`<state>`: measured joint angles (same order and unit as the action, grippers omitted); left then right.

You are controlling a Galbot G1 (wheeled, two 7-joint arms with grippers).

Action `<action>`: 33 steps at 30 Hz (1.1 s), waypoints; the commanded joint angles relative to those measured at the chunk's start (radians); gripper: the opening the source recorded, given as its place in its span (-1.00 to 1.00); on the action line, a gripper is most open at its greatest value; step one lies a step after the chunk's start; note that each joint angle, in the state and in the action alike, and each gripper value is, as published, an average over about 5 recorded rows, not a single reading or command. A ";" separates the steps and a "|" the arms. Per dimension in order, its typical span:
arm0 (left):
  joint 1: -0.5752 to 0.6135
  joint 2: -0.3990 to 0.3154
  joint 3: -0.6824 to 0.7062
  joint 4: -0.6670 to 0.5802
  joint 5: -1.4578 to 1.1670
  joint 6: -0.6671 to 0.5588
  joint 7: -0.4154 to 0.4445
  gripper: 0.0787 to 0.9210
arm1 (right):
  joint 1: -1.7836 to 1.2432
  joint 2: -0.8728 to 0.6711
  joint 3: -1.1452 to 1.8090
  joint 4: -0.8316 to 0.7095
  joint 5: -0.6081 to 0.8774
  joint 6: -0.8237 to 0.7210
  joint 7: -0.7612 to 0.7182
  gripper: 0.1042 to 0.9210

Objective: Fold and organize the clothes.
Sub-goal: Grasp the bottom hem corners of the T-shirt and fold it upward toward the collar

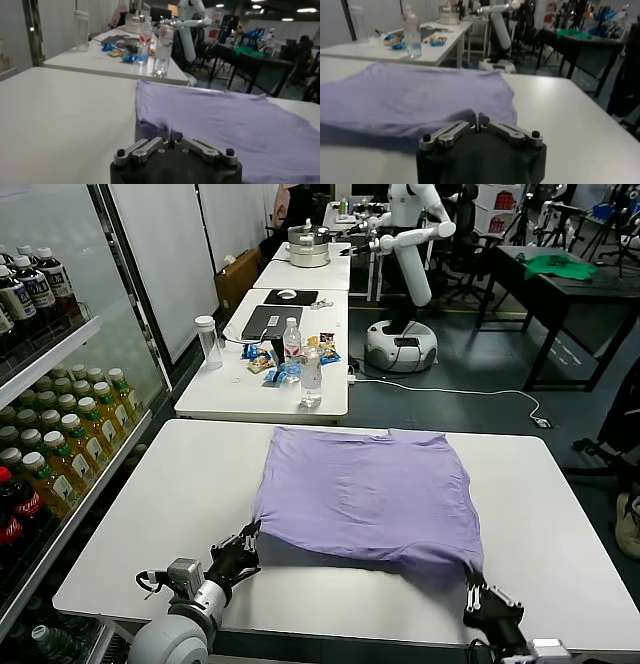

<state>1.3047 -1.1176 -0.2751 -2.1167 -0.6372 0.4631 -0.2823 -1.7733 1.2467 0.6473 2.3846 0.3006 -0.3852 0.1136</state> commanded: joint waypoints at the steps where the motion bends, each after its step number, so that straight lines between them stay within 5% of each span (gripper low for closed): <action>1: -0.177 0.012 0.029 0.115 -0.083 -0.026 0.008 -0.94 | 0.329 -0.162 0.036 -0.178 0.137 -0.021 0.017 -0.97; 24: -0.363 -0.042 0.118 0.319 -0.040 -0.024 0.011 -0.93 | 0.581 -0.255 -0.062 -0.454 0.101 -0.034 -0.018 -0.97; 33: -0.378 -0.061 0.130 0.353 -0.015 -0.023 0.014 -0.56 | 0.605 -0.228 -0.128 -0.497 -0.017 -0.028 -0.058 -0.83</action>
<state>0.9586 -1.1666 -0.1586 -1.8145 -0.6751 0.4418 -0.2687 -1.2275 1.0209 0.5799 1.9655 0.3857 -0.4167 0.0816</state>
